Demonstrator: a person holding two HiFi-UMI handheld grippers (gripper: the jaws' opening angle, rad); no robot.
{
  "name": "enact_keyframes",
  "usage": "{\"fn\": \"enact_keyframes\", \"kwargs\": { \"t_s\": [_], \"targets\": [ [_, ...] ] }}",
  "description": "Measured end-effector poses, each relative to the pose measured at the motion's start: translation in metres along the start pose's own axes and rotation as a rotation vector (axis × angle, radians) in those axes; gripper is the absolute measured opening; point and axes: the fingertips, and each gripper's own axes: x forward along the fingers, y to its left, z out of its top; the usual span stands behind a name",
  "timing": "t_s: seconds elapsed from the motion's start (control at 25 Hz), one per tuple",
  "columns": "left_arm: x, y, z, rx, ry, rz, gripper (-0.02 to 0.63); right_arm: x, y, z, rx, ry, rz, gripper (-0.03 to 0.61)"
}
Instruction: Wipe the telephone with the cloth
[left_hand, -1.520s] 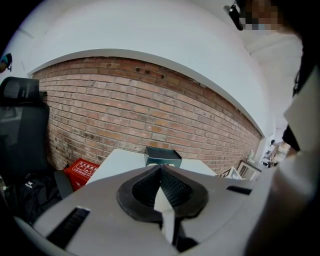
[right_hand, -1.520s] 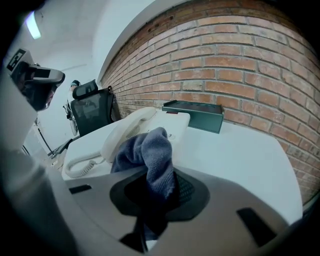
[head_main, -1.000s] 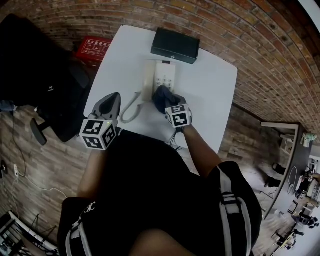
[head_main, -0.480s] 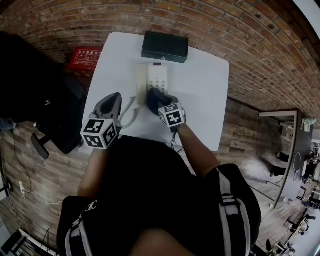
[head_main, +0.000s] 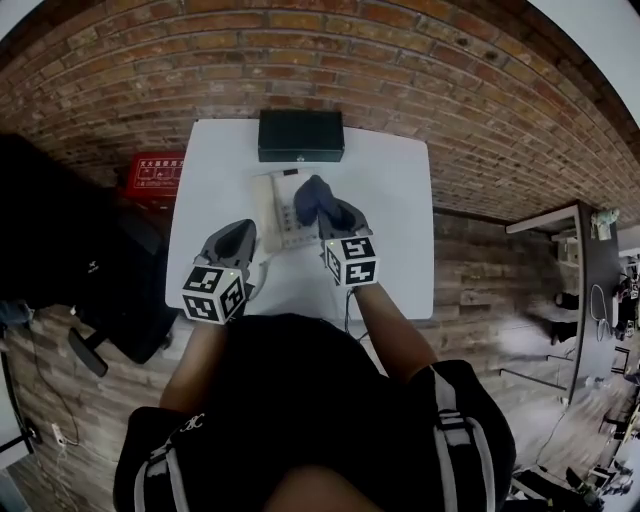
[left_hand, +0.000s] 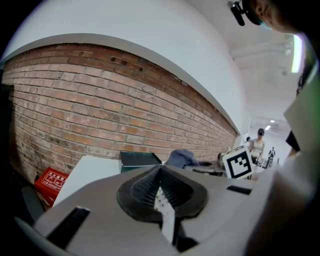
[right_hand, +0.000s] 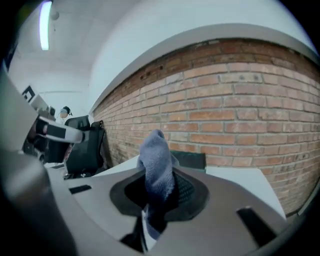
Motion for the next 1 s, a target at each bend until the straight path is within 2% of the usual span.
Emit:
{"fn": "enact_keyframes", "kwargs": {
  "t_s": [0.12,0.2,0.32,0.4,0.6,0.8,1.0],
  "targets": [
    [0.004,-0.003,0.013,0.028,-0.035,-0.006,-0.003,-0.027,-0.009,0.05,-0.016,-0.149,-0.065,0.043],
    [0.003,-0.002,0.021,0.057,-0.067,0.022,-0.003,-0.05,-0.01,0.074,-0.022,-0.228,-0.091,0.043],
    [-0.002,0.003,0.029,0.101,-0.102,0.078,-0.005,-0.083,-0.012,0.091,-0.015,-0.323,-0.127,0.043],
    [-0.006,0.009,0.034,0.1,-0.122,0.112,-0.005,-0.099,-0.013,0.092,0.0,-0.373,-0.138,0.043],
    [-0.014,0.018,0.042,0.092,-0.168,0.176,-0.003,-0.109,-0.022,0.081,0.058,-0.382,-0.139,0.043],
    [-0.015,0.006,0.037,0.11,-0.148,0.166,-0.004,-0.111,-0.028,0.082,0.073,-0.373,-0.132,0.043],
    [-0.017,0.0,0.032,0.115,-0.129,0.16,-0.003,-0.11,-0.041,0.081,0.045,-0.358,-0.15,0.043]
  ]
}}
